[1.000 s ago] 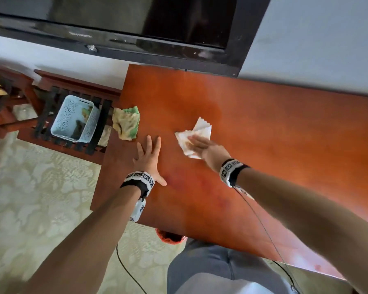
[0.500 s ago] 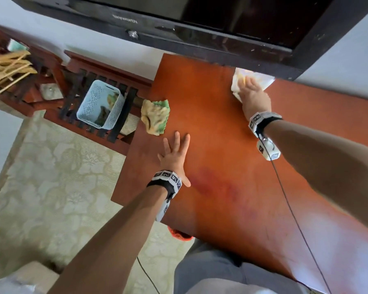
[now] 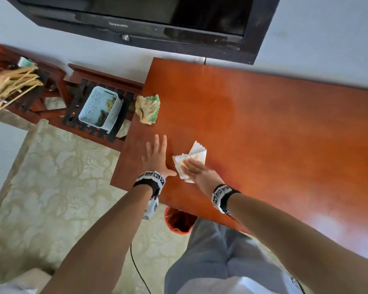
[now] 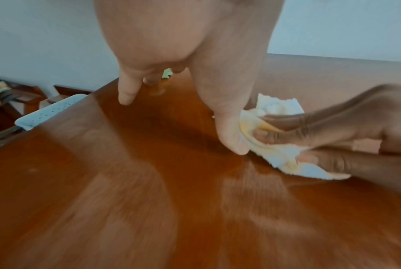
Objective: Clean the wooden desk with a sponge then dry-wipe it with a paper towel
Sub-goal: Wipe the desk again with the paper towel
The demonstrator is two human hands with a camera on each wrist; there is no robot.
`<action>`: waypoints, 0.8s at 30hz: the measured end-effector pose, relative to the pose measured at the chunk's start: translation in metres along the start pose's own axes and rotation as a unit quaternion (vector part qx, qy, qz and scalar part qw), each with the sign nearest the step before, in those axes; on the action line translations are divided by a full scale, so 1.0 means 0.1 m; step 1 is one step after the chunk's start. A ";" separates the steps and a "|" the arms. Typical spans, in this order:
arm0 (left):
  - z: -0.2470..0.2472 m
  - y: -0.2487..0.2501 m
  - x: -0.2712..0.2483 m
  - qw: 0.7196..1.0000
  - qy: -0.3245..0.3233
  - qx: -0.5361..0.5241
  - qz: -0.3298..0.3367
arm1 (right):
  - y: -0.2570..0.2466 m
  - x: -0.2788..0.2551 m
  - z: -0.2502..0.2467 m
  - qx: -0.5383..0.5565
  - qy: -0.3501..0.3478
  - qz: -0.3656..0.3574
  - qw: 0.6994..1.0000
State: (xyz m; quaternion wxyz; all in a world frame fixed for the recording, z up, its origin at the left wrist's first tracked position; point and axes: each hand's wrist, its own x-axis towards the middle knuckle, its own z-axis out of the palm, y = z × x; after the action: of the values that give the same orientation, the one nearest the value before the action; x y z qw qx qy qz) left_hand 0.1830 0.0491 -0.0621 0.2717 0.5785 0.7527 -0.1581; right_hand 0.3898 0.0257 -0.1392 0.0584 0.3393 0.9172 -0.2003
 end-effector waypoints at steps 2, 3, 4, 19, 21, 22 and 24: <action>0.07 -0.17 -0.19 1.000 -0.019 -0.004 -0.022 | -0.22 -0.11 0.03 0.025 0.015 -0.020 0.999; 0.07 -0.25 -0.27 0.999 -0.031 -0.003 -0.030 | -0.31 -0.14 0.07 0.032 0.007 -0.030 0.999; 0.06 -0.32 -0.33 0.998 -0.042 0.000 -0.037 | -0.38 -0.17 0.08 0.042 -0.007 -0.024 0.999; -0.29 -0.96 -0.03 0.985 -0.067 -0.021 -0.156 | 0.18 0.93 -0.35 0.064 -0.026 0.139 0.988; -0.23 -1.16 0.01 0.979 -0.077 -0.043 -0.184 | 0.40 1.21 -0.45 0.035 -0.005 0.179 0.983; -0.20 -1.27 0.03 0.978 -0.070 -0.062 -0.187 | 0.45 1.31 -0.46 0.024 0.001 0.197 0.980; -0.14 -1.50 0.10 0.979 -0.034 -0.109 -0.168 | 0.37 1.39 -0.43 0.025 0.025 0.246 0.969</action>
State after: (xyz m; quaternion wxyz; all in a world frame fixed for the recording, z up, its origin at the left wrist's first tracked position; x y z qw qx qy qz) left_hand 0.0345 0.0225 -0.0681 0.3284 0.4051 0.8421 -0.1378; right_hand 0.3093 0.1521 -0.1461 0.0748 0.5608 0.8014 -0.1943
